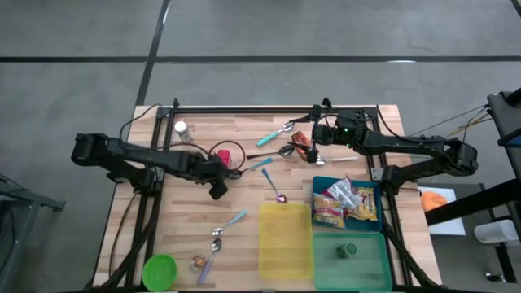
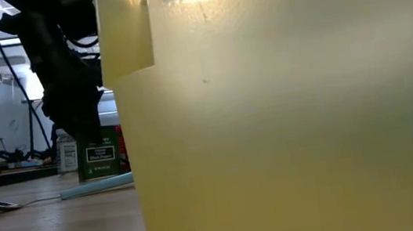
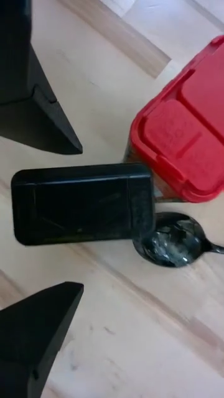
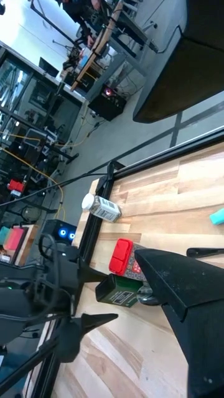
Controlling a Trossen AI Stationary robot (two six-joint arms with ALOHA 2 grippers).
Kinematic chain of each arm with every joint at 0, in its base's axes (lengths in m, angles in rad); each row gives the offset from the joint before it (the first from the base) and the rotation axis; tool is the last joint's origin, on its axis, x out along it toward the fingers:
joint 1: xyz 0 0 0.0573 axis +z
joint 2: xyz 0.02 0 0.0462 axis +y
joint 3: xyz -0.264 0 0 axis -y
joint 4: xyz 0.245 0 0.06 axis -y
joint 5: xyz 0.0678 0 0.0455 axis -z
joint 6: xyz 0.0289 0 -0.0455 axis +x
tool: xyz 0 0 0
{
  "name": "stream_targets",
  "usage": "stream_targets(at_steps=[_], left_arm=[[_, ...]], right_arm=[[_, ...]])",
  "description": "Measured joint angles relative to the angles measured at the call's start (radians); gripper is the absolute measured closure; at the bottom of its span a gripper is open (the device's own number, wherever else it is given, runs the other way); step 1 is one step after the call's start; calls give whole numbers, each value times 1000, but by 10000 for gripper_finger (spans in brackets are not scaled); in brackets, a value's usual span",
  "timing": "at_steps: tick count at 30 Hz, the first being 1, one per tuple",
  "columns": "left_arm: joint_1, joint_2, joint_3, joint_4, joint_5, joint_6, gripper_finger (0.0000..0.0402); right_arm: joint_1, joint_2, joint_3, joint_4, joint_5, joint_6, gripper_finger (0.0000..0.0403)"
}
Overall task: Pick & Place Food Item
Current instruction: Put the black seasoning can into the green bin
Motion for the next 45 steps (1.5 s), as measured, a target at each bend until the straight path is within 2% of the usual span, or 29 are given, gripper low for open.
stream_targets(at_steps=[5, 16, 33, 40, 45], left_arm=[[0, 35, 0, 8, -8, -3, 118], [0, 40, 0, 34, -15, -24, 286], [0, 40, 29, 38, 27, -55, 286], [-26, 40, 129, -59, 45, -105, 286], [-71, 40, 219, -98, -4, -121, 286]], right_arm=[[0, 0, 0, 0, 0, 0, 58], [0, 0, 0, 0, 0, 0, 58], [0, 0, 0, 0, 0, 0, 58], [0, 0, 0, 0, 0, 0, 58], [0, 0, 0, 0, 0, 0, 58]])
